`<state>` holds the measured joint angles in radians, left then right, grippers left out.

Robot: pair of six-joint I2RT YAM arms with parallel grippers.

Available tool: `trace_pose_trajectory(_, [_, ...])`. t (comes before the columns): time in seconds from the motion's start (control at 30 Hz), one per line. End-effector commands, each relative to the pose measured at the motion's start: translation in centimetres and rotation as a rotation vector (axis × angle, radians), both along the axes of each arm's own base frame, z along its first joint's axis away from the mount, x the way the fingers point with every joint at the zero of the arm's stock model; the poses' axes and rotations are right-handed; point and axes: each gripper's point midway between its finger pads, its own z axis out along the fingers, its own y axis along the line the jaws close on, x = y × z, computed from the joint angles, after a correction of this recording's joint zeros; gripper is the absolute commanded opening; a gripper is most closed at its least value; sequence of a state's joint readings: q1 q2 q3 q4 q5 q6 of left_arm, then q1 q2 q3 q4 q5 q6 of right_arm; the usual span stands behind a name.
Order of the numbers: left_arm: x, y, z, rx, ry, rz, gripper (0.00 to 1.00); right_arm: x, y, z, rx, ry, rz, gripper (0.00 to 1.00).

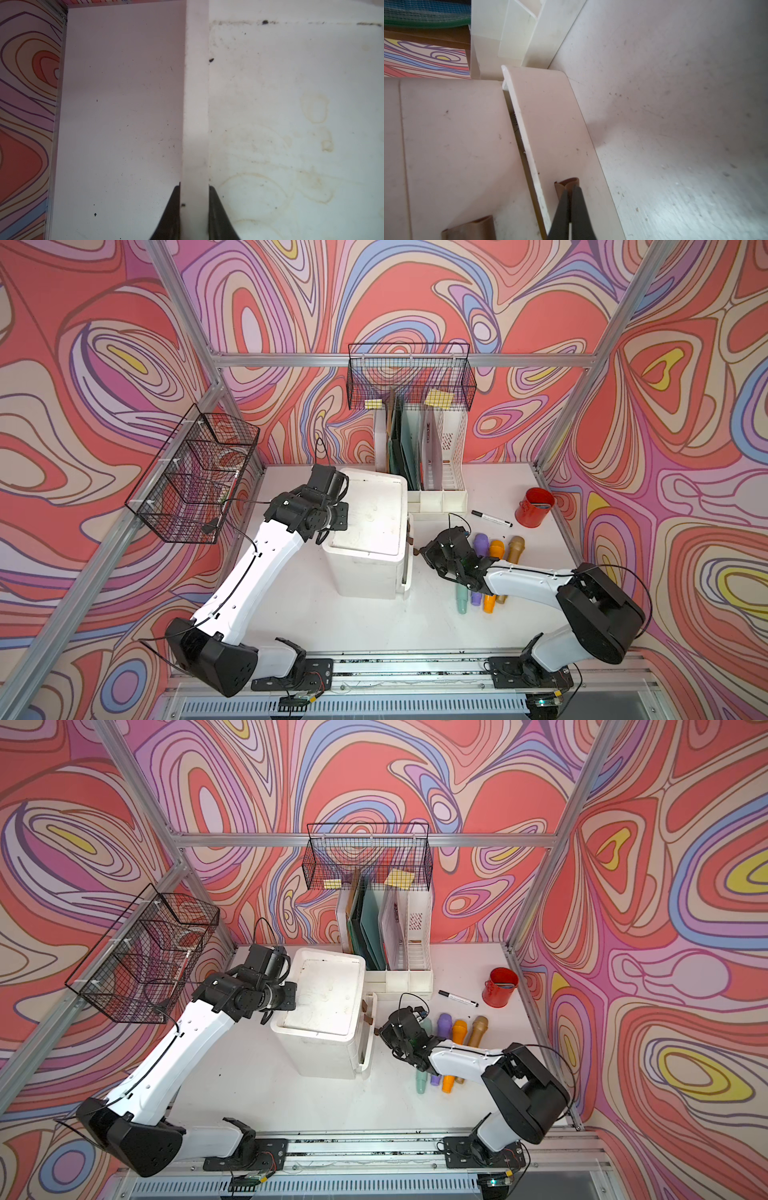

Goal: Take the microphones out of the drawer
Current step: Open the drawer in the storage box.

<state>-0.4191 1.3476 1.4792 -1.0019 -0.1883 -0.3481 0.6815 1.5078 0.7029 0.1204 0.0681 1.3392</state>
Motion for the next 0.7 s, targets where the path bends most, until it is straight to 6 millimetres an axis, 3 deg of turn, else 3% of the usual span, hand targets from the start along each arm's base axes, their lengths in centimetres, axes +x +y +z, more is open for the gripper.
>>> trace_pose_trajectory(0.0, [-0.2,0.4,-0.4,0.027,-0.001,0.0,0.0,-0.3,-2.3,0.6,-0.158,-0.017,0.006,0.0])
trace_pose_trajectory(0.67, [-0.1,0.3,-0.3,0.031,-0.004,-0.005,0.0,-1.1,-10.3,1.0,-0.298,0.017,-0.084,0.0])
